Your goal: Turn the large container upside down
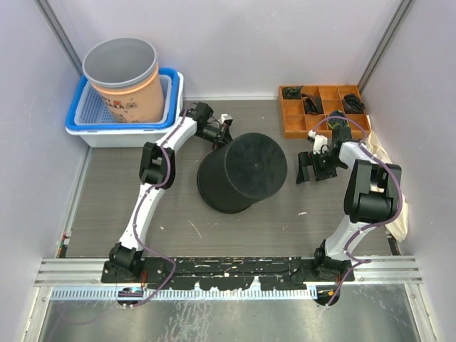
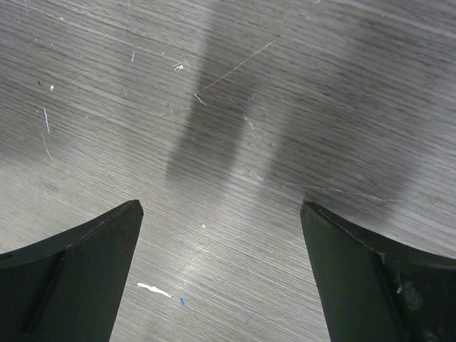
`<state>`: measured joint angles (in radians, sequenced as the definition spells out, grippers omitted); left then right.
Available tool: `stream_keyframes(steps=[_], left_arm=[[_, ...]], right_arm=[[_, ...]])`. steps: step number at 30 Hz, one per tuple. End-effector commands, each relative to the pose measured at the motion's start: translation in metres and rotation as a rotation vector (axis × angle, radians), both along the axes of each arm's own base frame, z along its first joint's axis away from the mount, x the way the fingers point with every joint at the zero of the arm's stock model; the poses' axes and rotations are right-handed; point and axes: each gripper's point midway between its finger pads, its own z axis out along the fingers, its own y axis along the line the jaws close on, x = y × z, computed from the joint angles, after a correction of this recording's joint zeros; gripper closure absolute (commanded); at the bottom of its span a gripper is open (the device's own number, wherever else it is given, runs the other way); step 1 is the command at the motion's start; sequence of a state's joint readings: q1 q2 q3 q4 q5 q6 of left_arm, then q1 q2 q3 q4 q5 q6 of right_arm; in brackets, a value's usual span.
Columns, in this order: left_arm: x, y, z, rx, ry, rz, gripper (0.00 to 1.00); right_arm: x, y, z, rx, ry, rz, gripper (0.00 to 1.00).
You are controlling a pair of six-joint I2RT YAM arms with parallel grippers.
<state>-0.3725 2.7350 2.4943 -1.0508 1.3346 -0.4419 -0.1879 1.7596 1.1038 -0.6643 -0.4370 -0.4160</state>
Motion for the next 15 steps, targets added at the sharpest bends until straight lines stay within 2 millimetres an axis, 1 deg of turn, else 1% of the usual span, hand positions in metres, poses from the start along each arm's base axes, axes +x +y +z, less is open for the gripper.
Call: stream_keyframes(steps=[1,6,8,9,10,11,12,13,14,15], left_arm=[[0.036,-0.010,0.007,-0.090,-0.193,0.037,1.00],[0.053,-0.003,0.024,-0.126,-0.222,0.071,1.00],[0.058,0.001,0.028,-0.139,-0.231,0.083,1.00],[0.060,0.003,0.029,-0.138,-0.233,0.090,0.97],[0.062,0.004,0.027,-0.137,-0.236,0.093,0.84],[0.065,0.006,0.023,-0.129,-0.232,0.105,0.67],[0.067,0.008,0.019,-0.118,-0.227,0.115,0.39],[0.069,0.009,0.016,-0.111,-0.223,0.124,0.05],[0.071,0.010,0.014,-0.103,-0.224,0.131,0.00],[0.071,0.009,0.013,-0.096,-0.223,0.135,0.01]], right_arm=[[0.012,-0.001,0.005,-0.025,-0.029,0.010,0.00],[0.017,-0.001,0.011,-0.040,-0.059,0.001,0.00],[0.018,0.001,0.014,-0.038,-0.068,0.004,0.00],[0.018,0.003,0.015,-0.039,-0.068,0.007,0.00],[0.018,0.003,0.015,-0.040,-0.069,0.009,0.00],[0.018,0.004,0.015,-0.041,-0.069,0.011,0.00],[0.019,0.005,0.015,-0.043,-0.071,0.014,0.00],[0.019,0.005,0.016,-0.043,-0.072,0.016,0.00],[0.019,0.006,0.016,-0.043,-0.073,0.018,0.00],[0.019,0.007,0.017,-0.042,-0.074,0.019,0.00]])
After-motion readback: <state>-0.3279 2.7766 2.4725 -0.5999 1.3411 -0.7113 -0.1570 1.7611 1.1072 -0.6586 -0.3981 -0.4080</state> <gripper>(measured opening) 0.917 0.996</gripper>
